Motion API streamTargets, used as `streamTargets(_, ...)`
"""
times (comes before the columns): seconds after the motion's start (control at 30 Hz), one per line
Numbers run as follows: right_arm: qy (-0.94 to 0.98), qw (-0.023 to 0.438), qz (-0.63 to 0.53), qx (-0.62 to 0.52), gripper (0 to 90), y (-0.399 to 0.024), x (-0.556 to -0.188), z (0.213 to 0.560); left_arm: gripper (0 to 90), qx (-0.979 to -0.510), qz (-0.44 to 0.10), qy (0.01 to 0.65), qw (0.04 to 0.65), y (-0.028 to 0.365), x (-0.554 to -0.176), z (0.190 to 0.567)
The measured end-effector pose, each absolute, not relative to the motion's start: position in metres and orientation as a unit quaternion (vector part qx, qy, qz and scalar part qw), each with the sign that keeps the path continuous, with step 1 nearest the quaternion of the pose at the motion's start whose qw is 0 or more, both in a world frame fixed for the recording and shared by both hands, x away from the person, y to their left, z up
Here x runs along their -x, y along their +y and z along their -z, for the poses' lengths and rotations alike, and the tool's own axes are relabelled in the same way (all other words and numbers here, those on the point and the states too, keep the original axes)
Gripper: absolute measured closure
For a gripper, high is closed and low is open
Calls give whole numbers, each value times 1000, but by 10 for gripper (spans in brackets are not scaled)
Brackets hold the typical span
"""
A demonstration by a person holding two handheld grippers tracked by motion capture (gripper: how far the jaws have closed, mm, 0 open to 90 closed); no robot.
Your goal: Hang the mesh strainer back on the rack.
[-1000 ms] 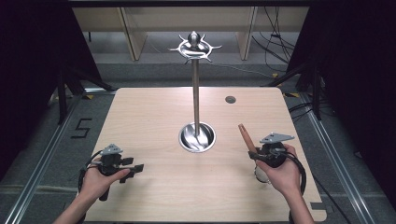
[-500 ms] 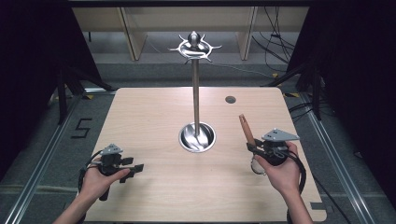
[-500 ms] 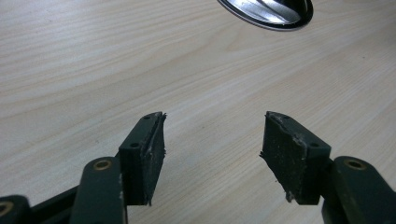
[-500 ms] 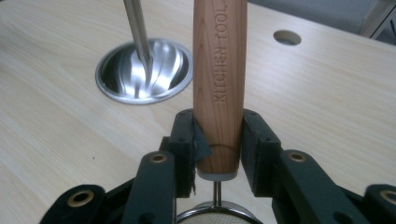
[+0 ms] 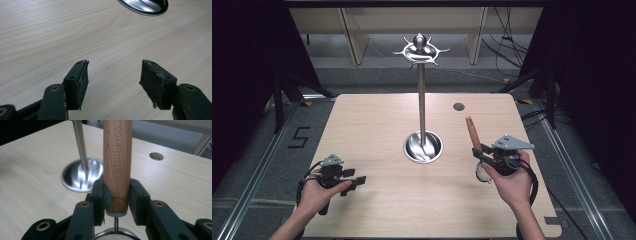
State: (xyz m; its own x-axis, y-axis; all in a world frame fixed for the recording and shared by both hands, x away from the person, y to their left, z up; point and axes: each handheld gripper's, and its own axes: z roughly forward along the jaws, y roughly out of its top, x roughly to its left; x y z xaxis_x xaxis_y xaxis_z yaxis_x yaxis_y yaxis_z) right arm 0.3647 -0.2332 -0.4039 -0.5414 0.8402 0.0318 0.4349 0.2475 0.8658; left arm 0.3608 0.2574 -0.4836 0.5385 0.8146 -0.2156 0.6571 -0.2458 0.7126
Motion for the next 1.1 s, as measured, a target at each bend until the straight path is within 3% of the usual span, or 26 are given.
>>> streamTargets(1.1, 720, 245, -511, -401, 691, -225, -358, 375, 383, -783, -98, 472, 393, 259, -360, 484)
